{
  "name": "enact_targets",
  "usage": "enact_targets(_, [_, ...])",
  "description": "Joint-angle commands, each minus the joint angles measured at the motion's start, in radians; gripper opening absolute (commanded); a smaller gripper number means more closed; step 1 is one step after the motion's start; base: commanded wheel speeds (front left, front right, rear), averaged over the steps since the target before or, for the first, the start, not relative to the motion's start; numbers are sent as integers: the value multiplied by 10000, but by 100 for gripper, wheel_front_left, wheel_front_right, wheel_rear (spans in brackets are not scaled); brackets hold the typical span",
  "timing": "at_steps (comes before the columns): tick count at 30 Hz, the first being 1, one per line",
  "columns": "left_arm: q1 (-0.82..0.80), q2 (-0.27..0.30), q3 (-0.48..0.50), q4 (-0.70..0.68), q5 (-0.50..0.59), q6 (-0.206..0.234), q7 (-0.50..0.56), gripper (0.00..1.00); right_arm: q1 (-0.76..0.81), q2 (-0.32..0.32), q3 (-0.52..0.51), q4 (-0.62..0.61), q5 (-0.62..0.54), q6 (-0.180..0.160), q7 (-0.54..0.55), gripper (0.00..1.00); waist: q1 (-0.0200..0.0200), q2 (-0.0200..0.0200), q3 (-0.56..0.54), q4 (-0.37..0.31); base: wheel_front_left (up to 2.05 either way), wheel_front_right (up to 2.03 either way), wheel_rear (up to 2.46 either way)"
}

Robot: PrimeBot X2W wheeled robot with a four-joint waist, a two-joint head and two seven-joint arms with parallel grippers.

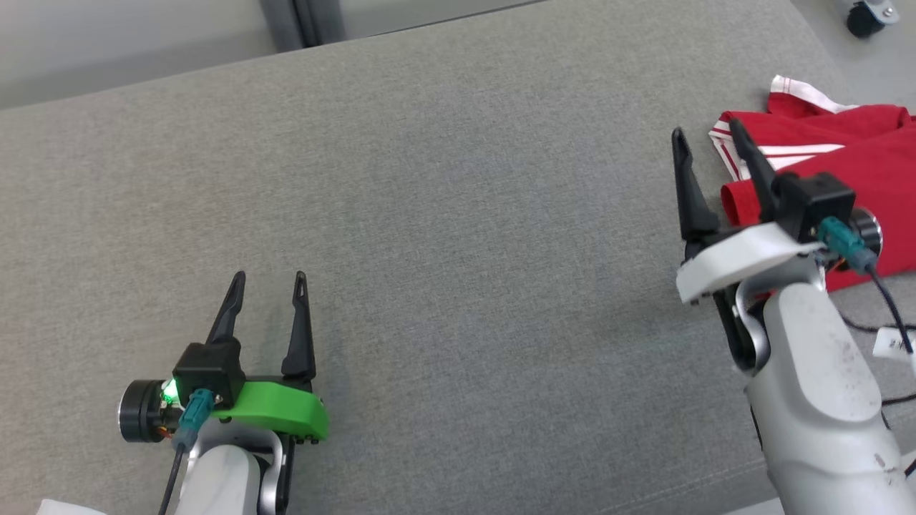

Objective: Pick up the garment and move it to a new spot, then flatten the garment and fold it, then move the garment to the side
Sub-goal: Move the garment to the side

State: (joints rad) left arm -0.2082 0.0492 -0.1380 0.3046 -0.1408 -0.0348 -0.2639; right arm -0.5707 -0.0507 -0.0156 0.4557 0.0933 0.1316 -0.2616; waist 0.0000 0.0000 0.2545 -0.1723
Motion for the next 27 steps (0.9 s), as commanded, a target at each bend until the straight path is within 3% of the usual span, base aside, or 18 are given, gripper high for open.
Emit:
enact_targets(1, [164, 41, 90, 15, -51, 60, 5, 100, 421, -34, 49, -92, 184, -21, -37, 100, 0, 0, -489, 511, 0, 0, 0])
enact_targets(9, [818, 36, 452, 85, -205, 413, 5, 100, 2167, -30, 195, -89, 584, -19, -37, 100, 0, 0, -1100, 1044, 0, 0, 0])
enact_targets(27, [2211, 37, 780, 9, -493, 286, 5, 100, 3645, -26, 5, 272, 1043, -19, -38, 100, 0, 0, -2189, 1543, 0, 0, 0])
